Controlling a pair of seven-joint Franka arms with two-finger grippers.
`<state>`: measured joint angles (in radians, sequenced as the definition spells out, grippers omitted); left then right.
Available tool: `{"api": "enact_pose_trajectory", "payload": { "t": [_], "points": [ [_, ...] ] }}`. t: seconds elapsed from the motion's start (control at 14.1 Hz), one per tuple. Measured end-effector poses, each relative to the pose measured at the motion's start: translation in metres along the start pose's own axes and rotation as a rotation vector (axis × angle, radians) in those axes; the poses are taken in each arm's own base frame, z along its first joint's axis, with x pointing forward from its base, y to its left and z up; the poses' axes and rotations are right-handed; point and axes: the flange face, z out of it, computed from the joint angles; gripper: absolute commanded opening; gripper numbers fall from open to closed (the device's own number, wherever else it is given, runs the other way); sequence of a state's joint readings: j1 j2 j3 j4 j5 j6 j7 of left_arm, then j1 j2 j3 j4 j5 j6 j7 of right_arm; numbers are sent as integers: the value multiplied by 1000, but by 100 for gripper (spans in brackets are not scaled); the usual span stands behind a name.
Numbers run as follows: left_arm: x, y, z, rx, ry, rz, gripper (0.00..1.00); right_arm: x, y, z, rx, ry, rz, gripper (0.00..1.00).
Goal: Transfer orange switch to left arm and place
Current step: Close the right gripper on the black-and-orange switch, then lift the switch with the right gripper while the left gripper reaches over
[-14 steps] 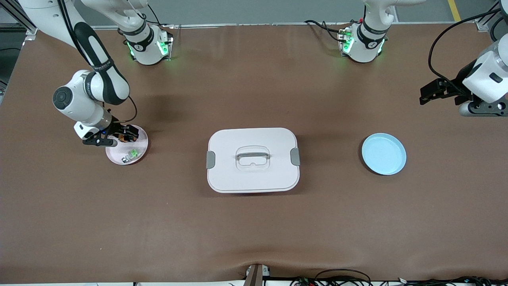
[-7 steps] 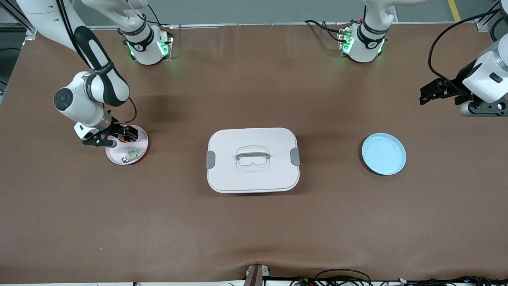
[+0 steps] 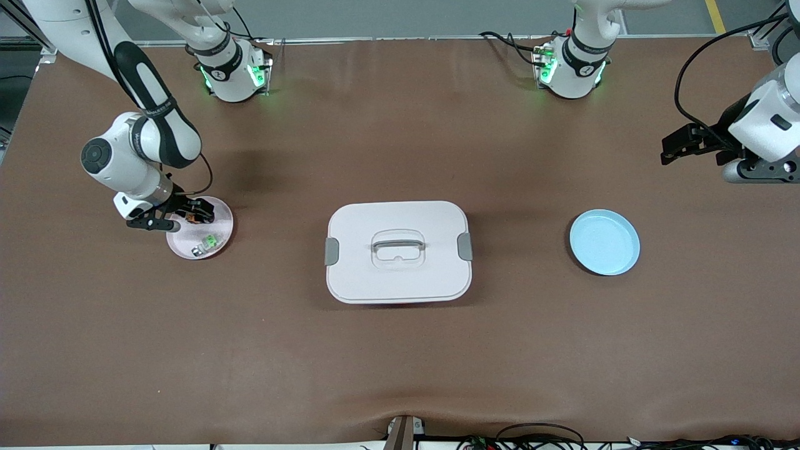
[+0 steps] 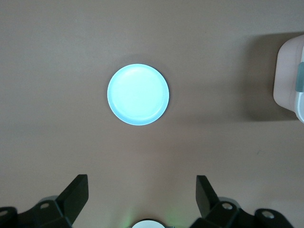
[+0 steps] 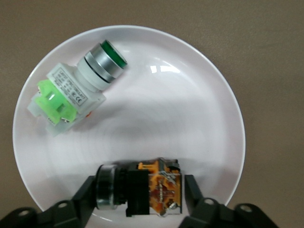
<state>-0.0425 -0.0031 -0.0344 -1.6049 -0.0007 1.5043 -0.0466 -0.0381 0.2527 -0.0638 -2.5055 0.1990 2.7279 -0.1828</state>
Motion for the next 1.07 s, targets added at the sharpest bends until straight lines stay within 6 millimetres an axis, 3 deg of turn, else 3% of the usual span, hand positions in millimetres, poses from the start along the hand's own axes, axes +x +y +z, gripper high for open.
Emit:
{"api": "enact_pose_trajectory", "payload": {
  "t": [0.5,0.64,1.07],
  "points": [
    [0,0,0,0,0,0,100,0,0,-1,8,-23,46,0],
    [0,0,0,0,0,0,100,4,-6,-11,24,-60,100,0],
    [-1,11,-10,-101,16,7,100,42,-57,-105,153,-207,449,0]
  ]
}}
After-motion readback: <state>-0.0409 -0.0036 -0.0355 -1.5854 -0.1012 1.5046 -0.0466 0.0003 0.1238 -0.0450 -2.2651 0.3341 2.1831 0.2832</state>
